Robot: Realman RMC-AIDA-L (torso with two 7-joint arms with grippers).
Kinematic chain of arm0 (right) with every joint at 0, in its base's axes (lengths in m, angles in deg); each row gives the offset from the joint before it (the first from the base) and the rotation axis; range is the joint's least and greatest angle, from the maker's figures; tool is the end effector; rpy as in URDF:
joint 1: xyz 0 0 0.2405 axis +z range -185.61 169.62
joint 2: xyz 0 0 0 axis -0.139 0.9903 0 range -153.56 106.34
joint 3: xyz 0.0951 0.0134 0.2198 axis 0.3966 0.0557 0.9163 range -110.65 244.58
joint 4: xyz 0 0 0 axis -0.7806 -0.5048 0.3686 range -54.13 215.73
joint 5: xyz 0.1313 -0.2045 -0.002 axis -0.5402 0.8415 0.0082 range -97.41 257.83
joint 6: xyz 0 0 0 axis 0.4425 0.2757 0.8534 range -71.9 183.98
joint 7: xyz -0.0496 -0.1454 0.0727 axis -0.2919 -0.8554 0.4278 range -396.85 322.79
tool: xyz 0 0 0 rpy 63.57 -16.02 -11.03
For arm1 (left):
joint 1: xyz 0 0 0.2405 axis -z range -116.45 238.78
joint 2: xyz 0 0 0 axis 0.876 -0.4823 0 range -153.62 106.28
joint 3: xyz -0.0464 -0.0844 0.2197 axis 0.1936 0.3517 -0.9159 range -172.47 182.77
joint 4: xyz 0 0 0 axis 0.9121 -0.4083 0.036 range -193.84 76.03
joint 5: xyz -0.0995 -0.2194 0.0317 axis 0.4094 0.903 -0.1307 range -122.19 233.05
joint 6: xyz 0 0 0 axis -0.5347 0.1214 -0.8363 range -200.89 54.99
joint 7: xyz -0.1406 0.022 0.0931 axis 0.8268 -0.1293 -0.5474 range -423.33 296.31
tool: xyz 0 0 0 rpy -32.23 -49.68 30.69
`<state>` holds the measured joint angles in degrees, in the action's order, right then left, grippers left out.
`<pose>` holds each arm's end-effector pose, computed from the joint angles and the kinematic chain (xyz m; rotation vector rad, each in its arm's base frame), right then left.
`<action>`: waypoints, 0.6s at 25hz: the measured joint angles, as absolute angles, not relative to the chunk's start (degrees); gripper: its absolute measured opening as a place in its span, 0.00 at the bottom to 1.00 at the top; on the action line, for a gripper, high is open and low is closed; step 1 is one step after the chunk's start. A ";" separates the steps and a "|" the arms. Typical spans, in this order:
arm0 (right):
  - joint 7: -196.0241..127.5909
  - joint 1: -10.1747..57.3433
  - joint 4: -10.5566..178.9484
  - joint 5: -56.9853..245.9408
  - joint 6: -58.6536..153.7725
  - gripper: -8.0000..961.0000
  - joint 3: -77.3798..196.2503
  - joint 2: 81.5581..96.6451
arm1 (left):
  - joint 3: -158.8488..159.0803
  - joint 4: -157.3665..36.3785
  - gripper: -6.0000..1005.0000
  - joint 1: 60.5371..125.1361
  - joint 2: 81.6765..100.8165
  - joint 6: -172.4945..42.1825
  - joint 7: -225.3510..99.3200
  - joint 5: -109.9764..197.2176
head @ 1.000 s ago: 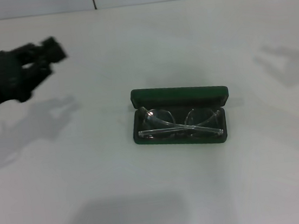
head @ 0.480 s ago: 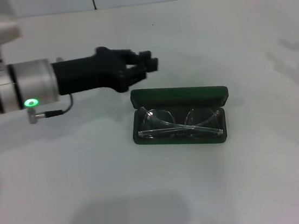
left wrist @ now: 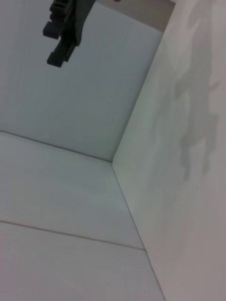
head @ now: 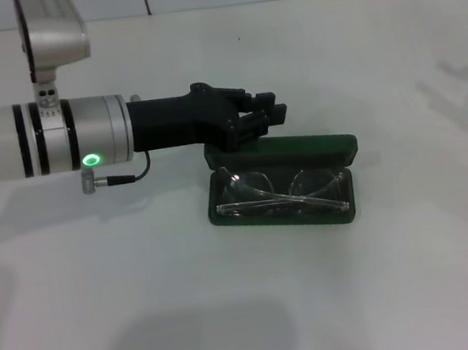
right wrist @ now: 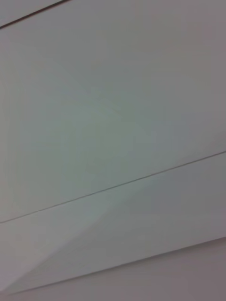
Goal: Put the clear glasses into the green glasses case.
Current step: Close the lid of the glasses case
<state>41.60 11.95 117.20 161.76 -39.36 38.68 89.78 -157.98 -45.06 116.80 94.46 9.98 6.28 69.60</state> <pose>0.2979 0.3429 0.1309 -2.0335 0.5738 1.2499 -0.1898 0.3966 -0.0821 -2.8506 -0.6064 -0.7544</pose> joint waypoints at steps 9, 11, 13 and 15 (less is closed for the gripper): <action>41.16 12.72 115.59 163.80 -39.15 0.56 38.67 89.96 | -157.97 -49.59 0.25 116.85 95.72 2.63 6.08 67.37; 41.14 12.71 115.53 163.86 -39.13 0.56 38.65 90.07 | -157.97 -50.26 0.25 116.91 95.76 1.42 5.90 67.03; 41.13 12.64 115.31 163.89 -39.13 0.56 38.65 90.14 | -157.94 -50.38 0.25 116.92 95.81 0.89 5.76 66.96; 41.13 12.59 114.91 163.89 -39.13 0.56 38.65 90.14 | -157.89 -50.38 0.25 116.93 95.84 0.52 5.70 66.94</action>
<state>41.13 12.59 114.91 163.89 -39.13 38.65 90.14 -157.89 -50.38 116.93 95.84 0.52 5.70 66.94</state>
